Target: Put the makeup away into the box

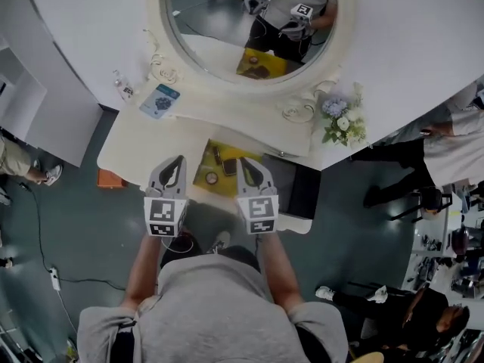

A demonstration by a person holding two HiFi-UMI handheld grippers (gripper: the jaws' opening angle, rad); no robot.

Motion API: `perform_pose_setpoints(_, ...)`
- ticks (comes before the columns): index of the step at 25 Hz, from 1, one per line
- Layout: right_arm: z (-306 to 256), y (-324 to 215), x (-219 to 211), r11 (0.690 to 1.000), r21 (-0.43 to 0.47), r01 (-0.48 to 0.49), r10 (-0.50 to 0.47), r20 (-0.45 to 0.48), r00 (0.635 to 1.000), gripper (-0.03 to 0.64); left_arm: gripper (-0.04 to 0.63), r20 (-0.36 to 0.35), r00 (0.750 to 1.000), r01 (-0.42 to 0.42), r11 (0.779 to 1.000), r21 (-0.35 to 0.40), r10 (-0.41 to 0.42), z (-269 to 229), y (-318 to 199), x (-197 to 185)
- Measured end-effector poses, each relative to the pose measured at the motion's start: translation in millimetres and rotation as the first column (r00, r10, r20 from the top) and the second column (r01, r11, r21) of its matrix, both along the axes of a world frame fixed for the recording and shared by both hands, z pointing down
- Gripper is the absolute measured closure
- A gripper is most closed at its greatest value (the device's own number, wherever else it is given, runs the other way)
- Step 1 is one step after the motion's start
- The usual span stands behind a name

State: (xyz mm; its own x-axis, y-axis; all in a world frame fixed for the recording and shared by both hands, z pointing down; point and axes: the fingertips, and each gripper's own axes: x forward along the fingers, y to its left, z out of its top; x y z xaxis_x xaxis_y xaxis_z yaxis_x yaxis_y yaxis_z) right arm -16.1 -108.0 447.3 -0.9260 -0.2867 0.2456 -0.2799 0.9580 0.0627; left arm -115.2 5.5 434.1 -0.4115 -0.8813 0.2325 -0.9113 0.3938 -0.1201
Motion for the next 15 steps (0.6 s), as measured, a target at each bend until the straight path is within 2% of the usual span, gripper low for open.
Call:
perform_pose_setpoints(7, 9.6, 26.9, -65.8, 0.995, -0.018, 0.098, -0.098, -0.023, 0.995, 0.601, 0.592, -0.023, 0.995, 0.092, 0.996, -0.018, -0.093, 13.4, 34.8, -57.5)
perform_pose_setpoints(15, 30.3, 53.4, -155.6, 0.99, -0.068, 0.125, -0.129, -0.06, 0.99, 0.601, 0.591, -0.055, 0.994, 0.09, 0.994, -0.069, -0.094, 36.8, 52.9, -142.0)
